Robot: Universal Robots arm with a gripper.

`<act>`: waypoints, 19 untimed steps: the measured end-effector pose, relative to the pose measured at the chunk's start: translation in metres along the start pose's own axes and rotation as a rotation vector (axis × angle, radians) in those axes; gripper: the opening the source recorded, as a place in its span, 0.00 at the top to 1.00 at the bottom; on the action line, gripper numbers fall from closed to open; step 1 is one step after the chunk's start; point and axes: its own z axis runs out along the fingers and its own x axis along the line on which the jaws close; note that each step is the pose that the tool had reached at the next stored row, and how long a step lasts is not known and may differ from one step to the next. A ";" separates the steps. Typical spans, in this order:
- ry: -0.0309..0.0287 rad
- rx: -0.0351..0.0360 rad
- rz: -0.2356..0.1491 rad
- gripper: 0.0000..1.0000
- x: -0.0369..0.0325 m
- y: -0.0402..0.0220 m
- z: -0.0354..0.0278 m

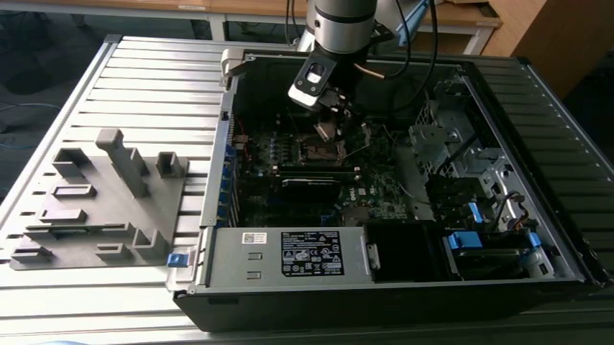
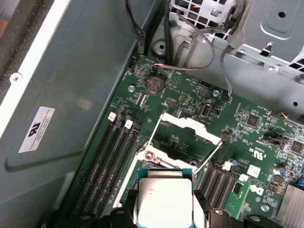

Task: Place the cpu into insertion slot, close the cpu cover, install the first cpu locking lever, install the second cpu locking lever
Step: 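Place the cpu into insertion slot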

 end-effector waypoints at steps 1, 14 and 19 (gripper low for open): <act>-0.0001 -0.0001 0.001 0.46 0.0001 -0.0002 0.0000; -0.0198 -0.0004 0.225 0.46 0.0001 -0.0002 0.0016; -0.0278 -0.0003 0.314 0.46 0.0001 -0.0003 0.0024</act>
